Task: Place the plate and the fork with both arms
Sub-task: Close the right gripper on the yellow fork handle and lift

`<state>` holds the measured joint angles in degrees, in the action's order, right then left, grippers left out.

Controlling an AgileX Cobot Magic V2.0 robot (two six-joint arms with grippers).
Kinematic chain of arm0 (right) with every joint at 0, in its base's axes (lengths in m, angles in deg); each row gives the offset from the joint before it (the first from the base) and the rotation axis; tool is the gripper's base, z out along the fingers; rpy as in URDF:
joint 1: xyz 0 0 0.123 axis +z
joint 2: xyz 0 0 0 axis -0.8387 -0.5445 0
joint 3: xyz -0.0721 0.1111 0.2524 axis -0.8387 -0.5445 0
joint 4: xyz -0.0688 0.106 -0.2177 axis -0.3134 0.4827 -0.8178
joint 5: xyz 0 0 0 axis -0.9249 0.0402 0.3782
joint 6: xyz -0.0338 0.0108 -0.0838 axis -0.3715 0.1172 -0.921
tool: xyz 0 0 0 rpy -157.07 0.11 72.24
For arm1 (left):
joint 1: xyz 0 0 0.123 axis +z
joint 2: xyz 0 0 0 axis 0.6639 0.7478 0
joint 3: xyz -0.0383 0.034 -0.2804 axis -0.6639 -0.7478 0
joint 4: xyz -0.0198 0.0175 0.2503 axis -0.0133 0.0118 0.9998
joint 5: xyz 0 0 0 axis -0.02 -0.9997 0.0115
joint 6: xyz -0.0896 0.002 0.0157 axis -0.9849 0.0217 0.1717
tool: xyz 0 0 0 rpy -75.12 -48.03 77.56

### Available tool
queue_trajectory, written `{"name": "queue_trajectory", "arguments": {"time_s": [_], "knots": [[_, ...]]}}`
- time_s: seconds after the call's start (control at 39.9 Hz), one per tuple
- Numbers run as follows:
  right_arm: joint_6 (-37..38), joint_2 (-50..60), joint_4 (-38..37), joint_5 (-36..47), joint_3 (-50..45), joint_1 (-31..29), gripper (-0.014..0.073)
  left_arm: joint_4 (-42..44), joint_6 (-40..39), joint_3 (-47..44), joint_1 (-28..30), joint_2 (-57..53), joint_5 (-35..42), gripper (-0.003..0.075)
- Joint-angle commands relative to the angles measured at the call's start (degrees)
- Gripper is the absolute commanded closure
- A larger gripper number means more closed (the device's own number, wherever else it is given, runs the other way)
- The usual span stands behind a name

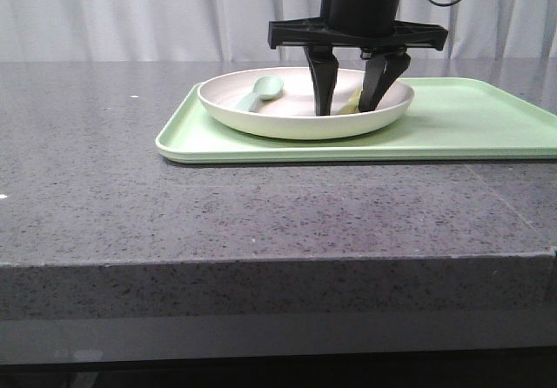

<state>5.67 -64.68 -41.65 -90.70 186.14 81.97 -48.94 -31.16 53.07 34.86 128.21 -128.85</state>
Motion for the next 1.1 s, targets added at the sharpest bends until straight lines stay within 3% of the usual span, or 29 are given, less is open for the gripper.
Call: {"name": "queue_trajectory", "arguments": {"time_s": [0.0,0.48,0.78,1.08], "knots": [[-0.16,2.86,-1.06,-1.35,1.69,-0.19,0.0213,-0.83,0.06,1.46,0.05,-0.11,3.97,0.0331],[-0.16,2.86,-1.06,-2.26,1.69,-0.19,0.0216,-0.83,0.06,1.46,0.05,-0.11,3.97,0.0332],[-0.22,2.86,-1.06,-2.25,1.69,-0.19,0.0413,-0.83,0.06,1.46,0.05,-0.11,3.97,0.0332],[-0.22,2.86,-1.06,-2.39,1.69,-0.19,0.0423,-0.83,0.06,1.46,0.05,-0.11,3.89,0.0332]]}}
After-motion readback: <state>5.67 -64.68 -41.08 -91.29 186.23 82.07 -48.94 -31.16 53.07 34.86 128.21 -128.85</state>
